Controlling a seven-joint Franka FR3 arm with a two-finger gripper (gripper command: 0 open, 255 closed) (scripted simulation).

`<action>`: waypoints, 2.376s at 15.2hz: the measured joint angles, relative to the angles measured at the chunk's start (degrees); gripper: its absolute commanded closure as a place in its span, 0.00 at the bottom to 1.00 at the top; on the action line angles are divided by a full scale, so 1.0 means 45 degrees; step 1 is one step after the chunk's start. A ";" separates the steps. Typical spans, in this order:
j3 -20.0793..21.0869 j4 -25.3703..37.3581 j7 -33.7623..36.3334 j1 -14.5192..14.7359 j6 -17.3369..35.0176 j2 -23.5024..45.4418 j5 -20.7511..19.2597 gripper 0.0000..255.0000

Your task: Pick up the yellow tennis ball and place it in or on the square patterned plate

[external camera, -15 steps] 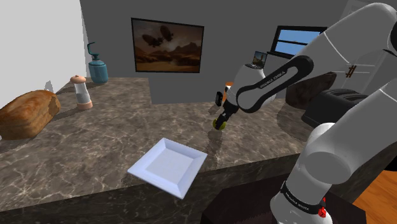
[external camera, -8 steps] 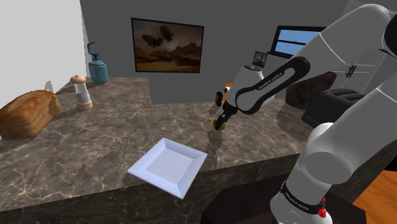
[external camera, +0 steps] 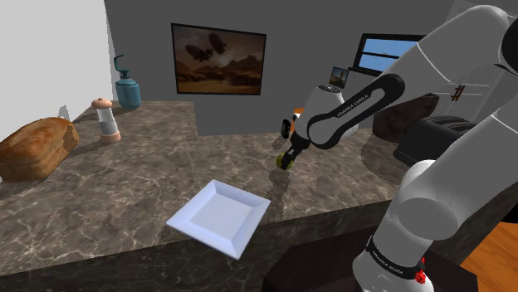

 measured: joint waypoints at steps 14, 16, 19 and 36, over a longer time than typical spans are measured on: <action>0.0272 0.0683 0.0097 -0.0080 -0.2337 -0.1652 -0.0012 1.00; 0.0300 0.0827 0.0080 -0.0101 -0.2790 -0.1963 -0.0009 1.00; 0.0382 0.1151 0.0098 -0.0089 -0.3492 -0.2342 0.0031 1.00; 0.4826 0.1371 0.5308 0.1834 -0.4428 -0.2736 0.1129 1.00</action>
